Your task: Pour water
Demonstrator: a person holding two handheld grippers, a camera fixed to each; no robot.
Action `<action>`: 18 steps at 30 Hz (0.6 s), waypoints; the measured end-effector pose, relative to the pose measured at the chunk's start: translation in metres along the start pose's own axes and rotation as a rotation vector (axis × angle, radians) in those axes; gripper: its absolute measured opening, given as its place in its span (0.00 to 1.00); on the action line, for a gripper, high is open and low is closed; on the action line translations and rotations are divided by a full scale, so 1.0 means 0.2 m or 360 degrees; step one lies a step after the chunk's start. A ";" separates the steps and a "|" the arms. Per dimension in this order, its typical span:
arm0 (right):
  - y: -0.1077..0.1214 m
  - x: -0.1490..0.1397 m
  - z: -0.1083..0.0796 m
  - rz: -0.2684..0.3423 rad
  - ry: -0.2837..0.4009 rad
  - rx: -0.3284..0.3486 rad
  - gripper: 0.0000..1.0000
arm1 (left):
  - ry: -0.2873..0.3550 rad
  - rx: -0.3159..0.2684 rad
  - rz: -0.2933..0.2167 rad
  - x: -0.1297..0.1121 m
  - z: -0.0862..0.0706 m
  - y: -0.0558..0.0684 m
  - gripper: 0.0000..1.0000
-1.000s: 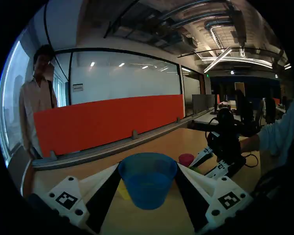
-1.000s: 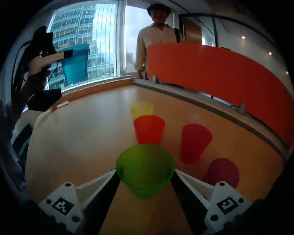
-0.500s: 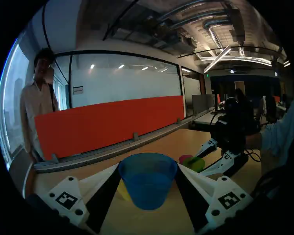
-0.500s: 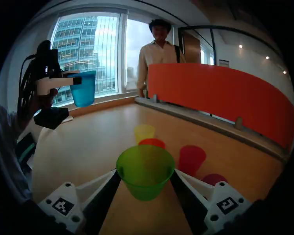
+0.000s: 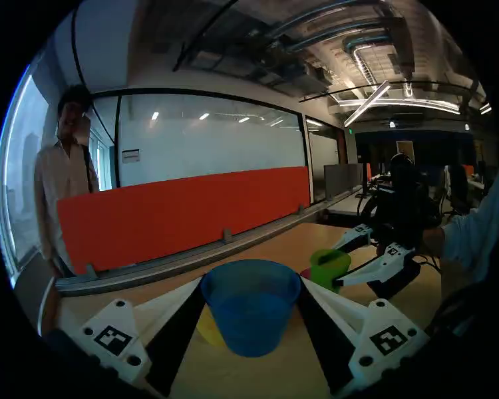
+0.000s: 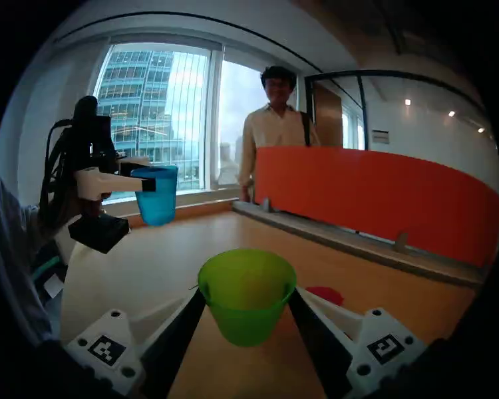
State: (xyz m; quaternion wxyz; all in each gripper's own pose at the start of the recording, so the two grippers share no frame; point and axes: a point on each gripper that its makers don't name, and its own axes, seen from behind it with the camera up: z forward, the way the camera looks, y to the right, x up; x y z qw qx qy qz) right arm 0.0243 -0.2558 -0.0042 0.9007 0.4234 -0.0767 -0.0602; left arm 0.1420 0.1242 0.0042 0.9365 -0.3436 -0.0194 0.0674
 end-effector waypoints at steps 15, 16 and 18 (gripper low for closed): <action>-0.03 0.20 0.00 -0.0031 0.0141 0.0009 0.90 | 0.0022 0.0005 0.0000 0.04 -0.01 0.01 0.89; -0.04 0.21 0.00 -0.0032 0.0141 0.0011 0.90 | 0.0023 0.0006 0.0004 0.04 -0.01 0.01 0.89; -0.05 0.22 0.00 -0.0034 0.0142 0.0015 0.90 | 0.0026 0.0008 0.0011 0.04 -0.01 0.01 0.89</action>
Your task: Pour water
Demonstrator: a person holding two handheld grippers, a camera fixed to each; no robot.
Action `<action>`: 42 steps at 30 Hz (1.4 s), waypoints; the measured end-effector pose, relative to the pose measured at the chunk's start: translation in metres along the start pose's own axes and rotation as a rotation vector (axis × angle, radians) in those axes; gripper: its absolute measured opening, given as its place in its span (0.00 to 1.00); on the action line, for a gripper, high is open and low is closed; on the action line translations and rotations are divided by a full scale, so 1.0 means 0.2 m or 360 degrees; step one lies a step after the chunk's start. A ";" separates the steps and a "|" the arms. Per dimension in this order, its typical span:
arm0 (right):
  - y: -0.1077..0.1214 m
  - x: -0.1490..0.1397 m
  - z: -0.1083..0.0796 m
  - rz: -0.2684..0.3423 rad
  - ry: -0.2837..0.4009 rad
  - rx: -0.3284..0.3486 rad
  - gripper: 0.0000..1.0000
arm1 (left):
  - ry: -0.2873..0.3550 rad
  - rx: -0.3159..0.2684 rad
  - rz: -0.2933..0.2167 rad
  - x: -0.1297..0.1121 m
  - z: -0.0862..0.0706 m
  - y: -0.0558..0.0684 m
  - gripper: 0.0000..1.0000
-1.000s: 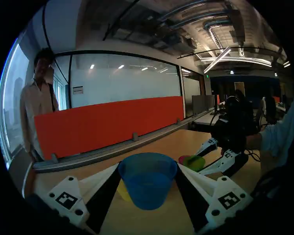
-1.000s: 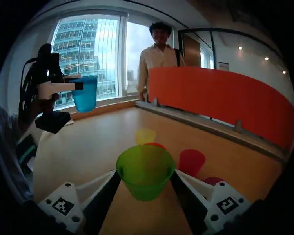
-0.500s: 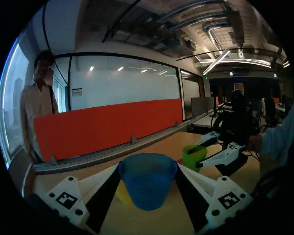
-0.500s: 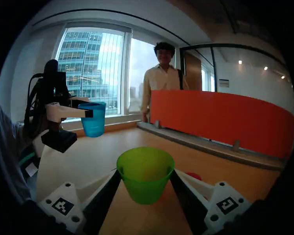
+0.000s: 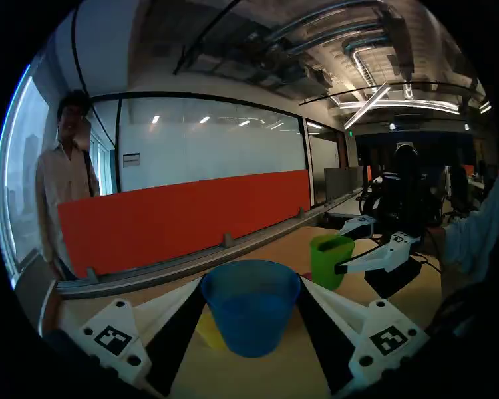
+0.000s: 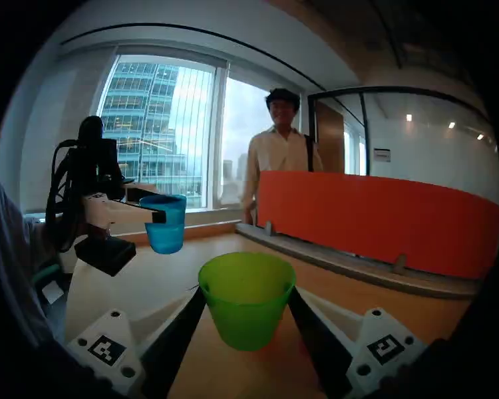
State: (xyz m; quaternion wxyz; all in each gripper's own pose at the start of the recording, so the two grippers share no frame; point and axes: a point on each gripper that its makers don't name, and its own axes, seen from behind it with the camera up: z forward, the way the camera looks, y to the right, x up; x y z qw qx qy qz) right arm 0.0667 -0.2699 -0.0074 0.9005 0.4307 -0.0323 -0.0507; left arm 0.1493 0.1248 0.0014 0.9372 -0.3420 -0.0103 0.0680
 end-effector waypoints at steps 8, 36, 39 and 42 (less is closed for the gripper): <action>-0.05 0.04 0.02 -0.0013 0.0004 0.0042 0.90 | 0.0008 0.0017 0.0019 0.01 0.01 -0.02 0.89; -0.27 0.11 0.07 0.0001 0.0035 0.0220 0.90 | 0.0047 0.0088 0.0303 0.16 -0.01 -0.01 0.89; -0.28 0.11 0.08 0.0000 0.0038 0.0238 0.90 | 0.0050 0.0094 0.0335 0.18 -0.01 -0.01 0.89; -0.30 0.10 0.09 -0.0001 0.0037 0.0256 0.90 | 0.0049 0.0106 0.0377 0.20 -0.01 -0.01 0.89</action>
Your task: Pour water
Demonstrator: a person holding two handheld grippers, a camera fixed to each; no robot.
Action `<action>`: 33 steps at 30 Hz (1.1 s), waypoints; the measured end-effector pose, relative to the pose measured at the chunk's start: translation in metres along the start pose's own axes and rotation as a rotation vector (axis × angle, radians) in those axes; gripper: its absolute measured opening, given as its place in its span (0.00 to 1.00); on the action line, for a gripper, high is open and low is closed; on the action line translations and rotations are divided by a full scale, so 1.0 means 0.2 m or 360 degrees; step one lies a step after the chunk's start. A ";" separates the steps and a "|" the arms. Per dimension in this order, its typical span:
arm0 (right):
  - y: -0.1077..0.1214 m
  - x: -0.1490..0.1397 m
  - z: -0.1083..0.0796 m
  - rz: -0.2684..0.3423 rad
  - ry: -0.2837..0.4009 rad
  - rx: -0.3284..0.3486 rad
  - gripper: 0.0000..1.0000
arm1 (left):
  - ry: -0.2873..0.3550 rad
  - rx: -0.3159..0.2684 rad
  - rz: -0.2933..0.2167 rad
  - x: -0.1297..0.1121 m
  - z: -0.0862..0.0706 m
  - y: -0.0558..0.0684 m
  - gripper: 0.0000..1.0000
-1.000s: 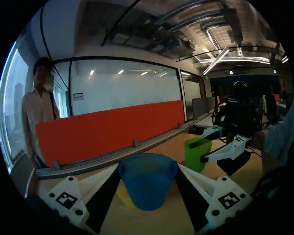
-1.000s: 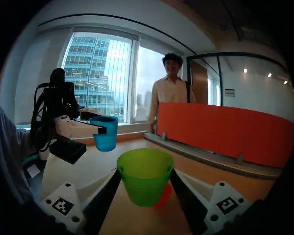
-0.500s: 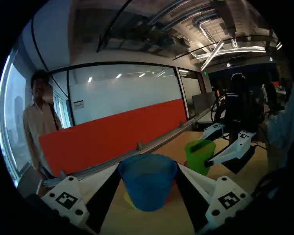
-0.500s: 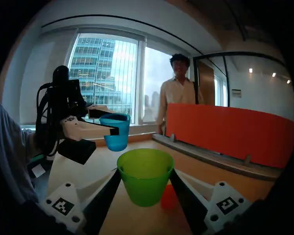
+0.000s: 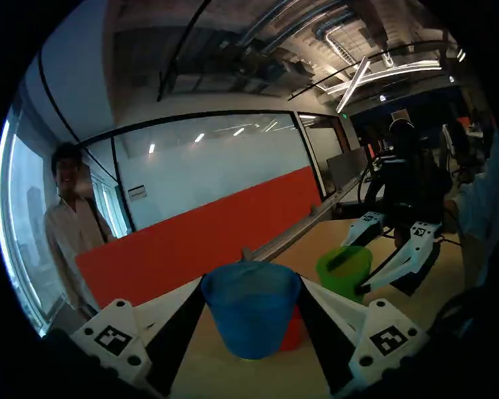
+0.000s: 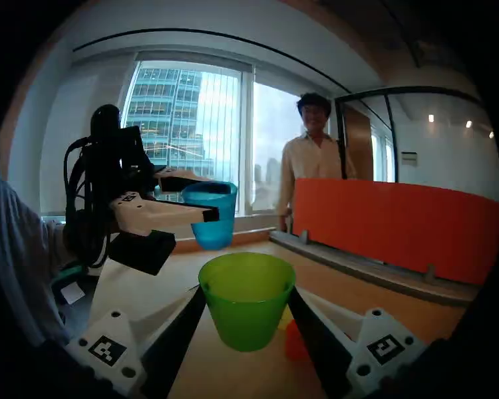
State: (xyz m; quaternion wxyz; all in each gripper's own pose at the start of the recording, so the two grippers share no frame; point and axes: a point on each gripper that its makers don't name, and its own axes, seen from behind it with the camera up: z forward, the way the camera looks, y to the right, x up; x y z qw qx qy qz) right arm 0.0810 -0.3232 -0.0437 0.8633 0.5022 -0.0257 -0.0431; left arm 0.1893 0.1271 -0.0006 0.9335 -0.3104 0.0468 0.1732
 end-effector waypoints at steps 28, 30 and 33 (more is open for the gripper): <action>-0.19 -0.10 0.13 -0.0002 -0.0039 0.0143 0.90 | 0.0037 0.0065 0.0574 0.20 0.00 0.06 0.89; -0.20 -0.10 0.13 -0.0001 -0.0037 0.0150 0.90 | 0.0035 0.0073 0.0616 0.21 0.00 0.06 0.89; -0.20 -0.10 0.15 -0.0002 -0.0030 0.0158 0.89 | 0.0037 0.0082 0.0686 0.23 0.01 0.07 0.89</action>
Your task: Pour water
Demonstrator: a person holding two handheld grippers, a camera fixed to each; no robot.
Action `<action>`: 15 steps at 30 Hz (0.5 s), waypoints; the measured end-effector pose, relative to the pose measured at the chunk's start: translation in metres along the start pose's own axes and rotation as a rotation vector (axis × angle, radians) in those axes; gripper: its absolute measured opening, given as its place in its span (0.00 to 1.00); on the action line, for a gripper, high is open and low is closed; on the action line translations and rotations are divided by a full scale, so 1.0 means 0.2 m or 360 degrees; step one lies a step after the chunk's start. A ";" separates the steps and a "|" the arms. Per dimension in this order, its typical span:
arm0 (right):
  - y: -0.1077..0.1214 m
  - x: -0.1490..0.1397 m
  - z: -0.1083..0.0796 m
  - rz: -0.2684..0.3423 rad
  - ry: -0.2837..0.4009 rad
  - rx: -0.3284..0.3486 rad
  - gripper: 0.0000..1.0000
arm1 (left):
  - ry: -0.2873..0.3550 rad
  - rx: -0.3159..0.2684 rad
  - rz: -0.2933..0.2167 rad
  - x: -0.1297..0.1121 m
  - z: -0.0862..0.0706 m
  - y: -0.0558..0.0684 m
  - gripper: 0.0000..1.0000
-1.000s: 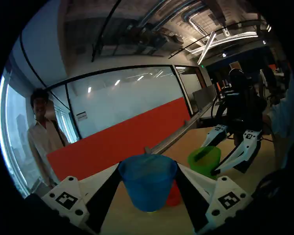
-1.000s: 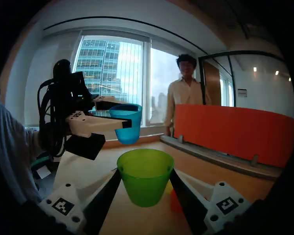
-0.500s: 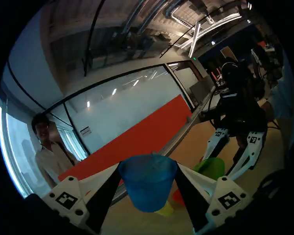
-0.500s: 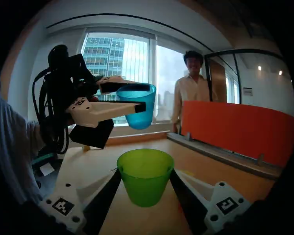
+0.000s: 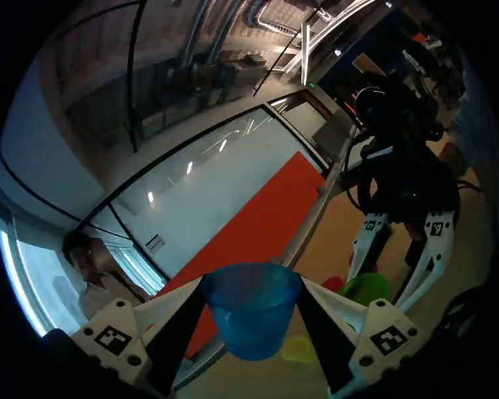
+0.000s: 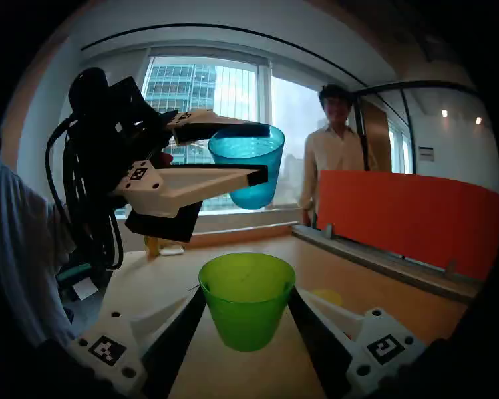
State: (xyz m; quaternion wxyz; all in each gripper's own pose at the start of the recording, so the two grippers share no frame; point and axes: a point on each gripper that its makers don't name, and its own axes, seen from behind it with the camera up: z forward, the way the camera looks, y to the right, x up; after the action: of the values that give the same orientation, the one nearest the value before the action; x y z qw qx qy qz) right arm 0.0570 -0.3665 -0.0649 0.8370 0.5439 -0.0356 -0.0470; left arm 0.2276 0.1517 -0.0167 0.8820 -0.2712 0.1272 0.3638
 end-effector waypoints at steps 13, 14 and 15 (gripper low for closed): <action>-0.02 0.01 0.03 -0.0011 0.0013 0.0017 0.89 | -0.0019 0.0023 0.0242 0.04 0.03 -0.01 0.89; -0.03 0.02 0.03 -0.0011 0.0014 0.0019 0.89 | -0.0020 0.0026 0.0258 0.04 0.03 -0.01 0.89; -0.03 0.02 0.03 -0.0011 0.0015 0.0021 0.89 | -0.0021 0.0030 0.0274 0.04 0.03 -0.01 0.89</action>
State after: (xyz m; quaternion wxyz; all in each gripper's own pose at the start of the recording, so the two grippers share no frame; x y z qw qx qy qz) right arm 0.0595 -0.3741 -0.0678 0.8335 0.5497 -0.0300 -0.0472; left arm 0.2347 0.1589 -0.0144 0.8509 -0.2484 0.1476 0.4388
